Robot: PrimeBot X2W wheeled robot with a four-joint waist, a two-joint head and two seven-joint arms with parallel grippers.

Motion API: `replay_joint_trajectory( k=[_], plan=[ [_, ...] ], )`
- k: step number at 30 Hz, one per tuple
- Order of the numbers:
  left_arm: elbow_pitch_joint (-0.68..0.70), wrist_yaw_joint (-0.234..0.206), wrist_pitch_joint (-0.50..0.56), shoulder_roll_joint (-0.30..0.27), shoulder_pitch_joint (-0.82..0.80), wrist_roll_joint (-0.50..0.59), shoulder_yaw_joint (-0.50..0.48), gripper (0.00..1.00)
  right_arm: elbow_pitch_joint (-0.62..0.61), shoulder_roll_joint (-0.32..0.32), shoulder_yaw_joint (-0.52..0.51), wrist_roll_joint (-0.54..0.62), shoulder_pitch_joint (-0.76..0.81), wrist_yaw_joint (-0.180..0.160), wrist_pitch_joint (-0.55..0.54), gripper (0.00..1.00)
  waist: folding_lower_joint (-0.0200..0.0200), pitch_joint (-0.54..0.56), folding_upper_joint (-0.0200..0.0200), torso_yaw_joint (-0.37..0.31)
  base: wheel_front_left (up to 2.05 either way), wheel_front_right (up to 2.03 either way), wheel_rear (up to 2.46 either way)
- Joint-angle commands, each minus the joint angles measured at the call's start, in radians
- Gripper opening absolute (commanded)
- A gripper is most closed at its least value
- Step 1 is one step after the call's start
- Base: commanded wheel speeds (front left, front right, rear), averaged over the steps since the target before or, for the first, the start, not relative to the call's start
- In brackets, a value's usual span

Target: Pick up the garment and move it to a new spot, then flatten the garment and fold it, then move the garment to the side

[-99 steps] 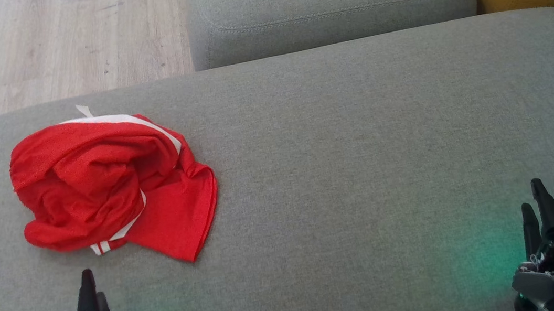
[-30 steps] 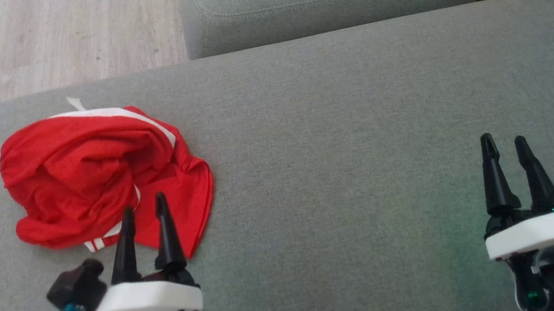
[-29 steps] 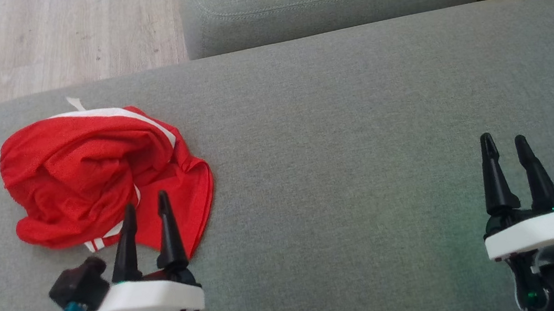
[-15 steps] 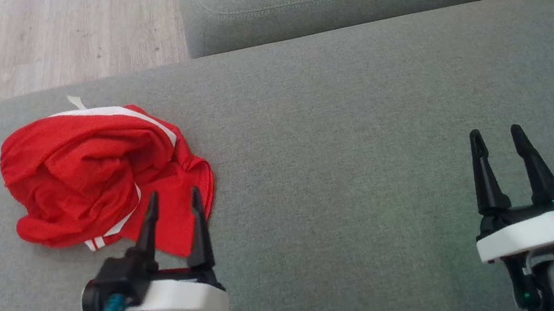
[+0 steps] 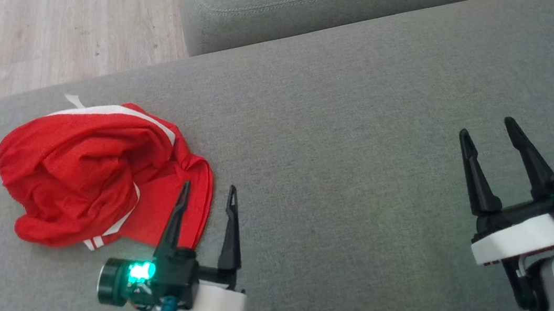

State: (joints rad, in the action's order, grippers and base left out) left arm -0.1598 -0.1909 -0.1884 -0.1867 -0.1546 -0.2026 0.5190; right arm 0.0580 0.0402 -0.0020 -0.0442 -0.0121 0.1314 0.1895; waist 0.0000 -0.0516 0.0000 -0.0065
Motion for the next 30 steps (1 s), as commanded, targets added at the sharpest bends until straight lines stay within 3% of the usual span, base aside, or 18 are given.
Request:
replay_joint_trajectory(
  k=[1, 4, 10, 15, 24, 30],
  plan=[
    [0.024, -0.018, -0.017, -0.017, -0.061, 0.033, -0.007, 1.00, -0.046, 0.009, 0.030, 0.035, -0.047, -0.001, 0.016, 1.00, 0.0000, -0.001, 0.0000, 0.003, 0.00, 0.00, 0.00],
    [0.020, -0.033, -0.026, -0.016, -0.067, 0.041, 0.010, 1.00, -0.046, 0.009, 0.034, 0.038, -0.047, -0.001, 0.025, 1.00, 0.0000, -0.004, 0.0000, 0.007, 0.00, 0.00, 0.00],
    [0.069, -0.045, -0.044, 0.028, -0.038, -0.038, -0.071, 1.00, -0.039, 0.009, 0.028, 0.007, -0.043, -0.001, 0.043, 1.00, 0.0000, -0.010, 0.0000, 0.013, 0.00, 0.00, 0.00],
    [0.079, -0.009, -0.059, 0.058, -0.005, -0.042, -0.140, 1.00, 0.012, 0.010, 0.017, -0.154, -0.033, -0.001, 0.057, 1.00, 0.0000, -0.011, 0.0000, 0.014, 0.00, 0.00, 0.00],
    [-0.046, 0.066, -0.073, 0.104, 0.027, -0.026, -0.210, 1.00, 0.075, 0.010, 0.040, -0.156, -0.037, -0.001, 0.072, 1.00, 0.0000, -0.008, 0.0000, 0.010, 0.00, 0.00, 0.00],
    [-0.060, 0.087, -0.073, 0.119, 0.021, -0.011, -0.236, 1.00, 0.102, 0.010, 0.032, -0.157, -0.041, -0.001, 0.072, 1.00, 0.0000, -0.005, 0.0000, 0.012, 0.00, 0.00, 0.00]
  ],
)
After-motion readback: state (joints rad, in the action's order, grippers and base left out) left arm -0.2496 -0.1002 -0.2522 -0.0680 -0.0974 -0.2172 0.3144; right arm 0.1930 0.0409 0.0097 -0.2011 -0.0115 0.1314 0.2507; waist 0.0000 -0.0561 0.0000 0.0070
